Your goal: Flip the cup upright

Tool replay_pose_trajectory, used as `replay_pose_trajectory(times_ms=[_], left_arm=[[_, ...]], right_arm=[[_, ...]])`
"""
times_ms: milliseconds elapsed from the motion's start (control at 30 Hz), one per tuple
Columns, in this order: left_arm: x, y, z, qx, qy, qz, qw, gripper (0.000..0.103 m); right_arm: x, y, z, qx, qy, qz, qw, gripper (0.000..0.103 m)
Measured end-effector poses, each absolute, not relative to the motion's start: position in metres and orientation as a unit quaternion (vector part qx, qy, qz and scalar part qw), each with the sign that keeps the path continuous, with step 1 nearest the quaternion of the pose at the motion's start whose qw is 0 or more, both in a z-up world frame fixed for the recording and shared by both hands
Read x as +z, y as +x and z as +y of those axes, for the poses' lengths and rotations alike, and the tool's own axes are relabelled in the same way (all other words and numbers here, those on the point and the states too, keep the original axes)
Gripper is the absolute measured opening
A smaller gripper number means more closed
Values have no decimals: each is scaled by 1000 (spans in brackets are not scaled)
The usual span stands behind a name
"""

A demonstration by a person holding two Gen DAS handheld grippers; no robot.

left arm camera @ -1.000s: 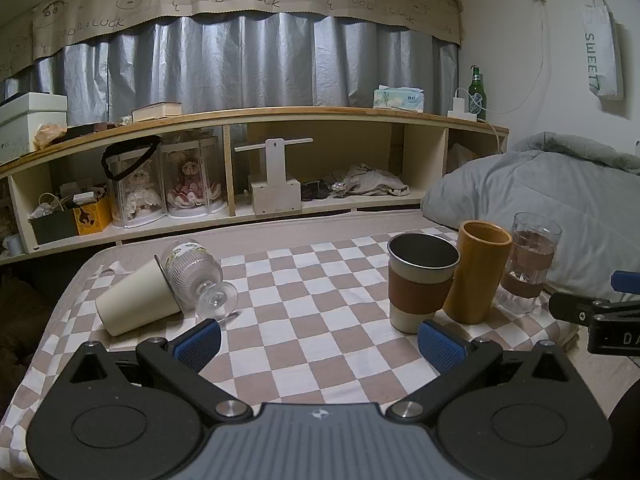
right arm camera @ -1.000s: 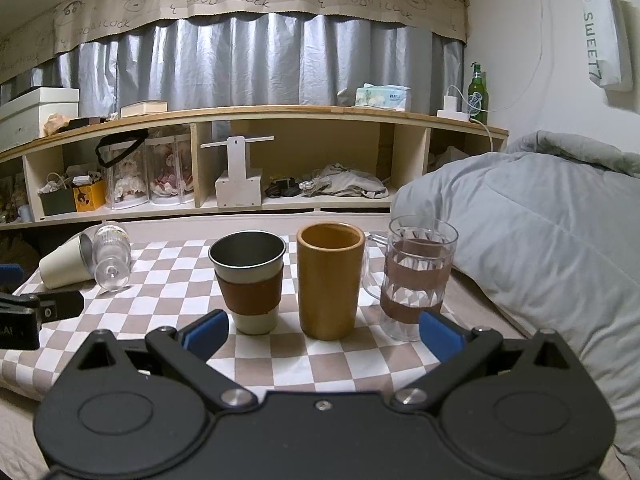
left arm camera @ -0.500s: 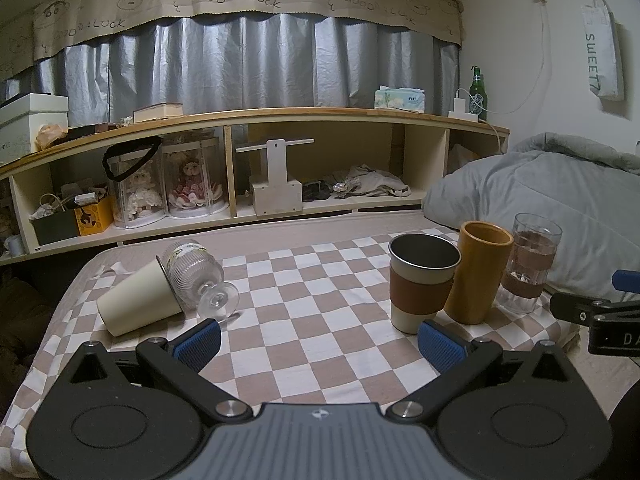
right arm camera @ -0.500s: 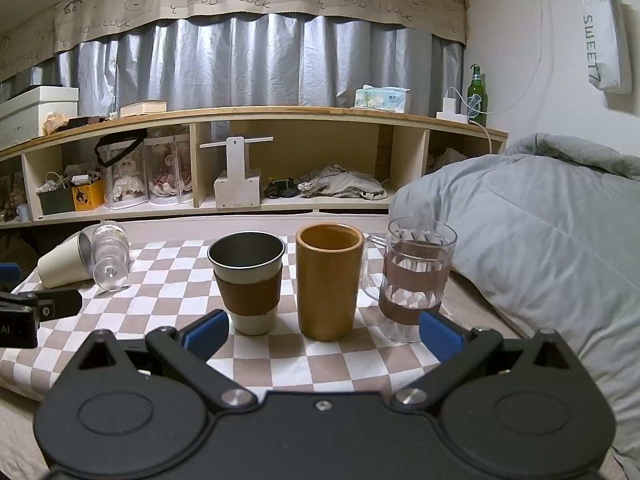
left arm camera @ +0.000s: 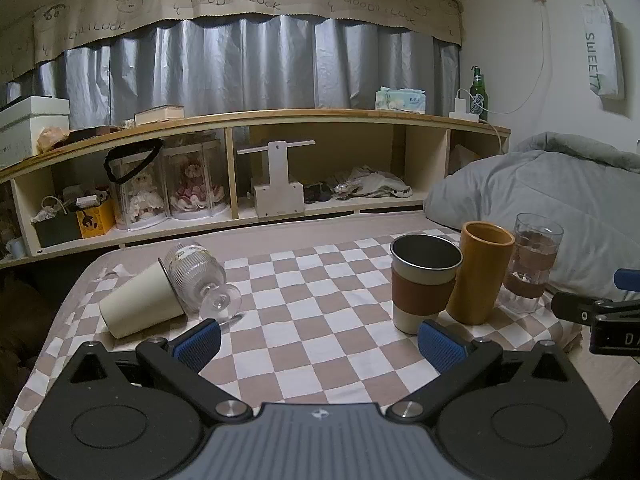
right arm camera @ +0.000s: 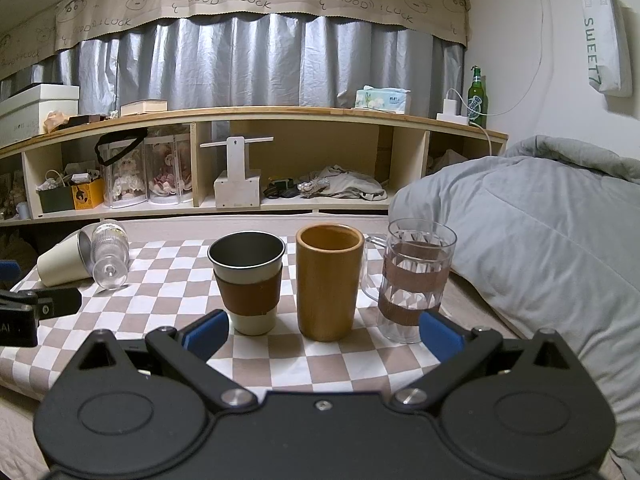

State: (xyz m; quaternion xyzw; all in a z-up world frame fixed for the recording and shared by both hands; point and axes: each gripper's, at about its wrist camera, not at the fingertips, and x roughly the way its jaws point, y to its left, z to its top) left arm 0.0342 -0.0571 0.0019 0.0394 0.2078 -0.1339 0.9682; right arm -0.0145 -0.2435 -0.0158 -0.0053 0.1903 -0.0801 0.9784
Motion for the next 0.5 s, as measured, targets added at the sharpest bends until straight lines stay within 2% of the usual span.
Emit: replay_pose_trajectory(times_ms=[500], left_arm=[[4,36,-52,-130,37,208,969,103]], right_arm=[[-16,-15,-243,-80,-6,190,978,103]])
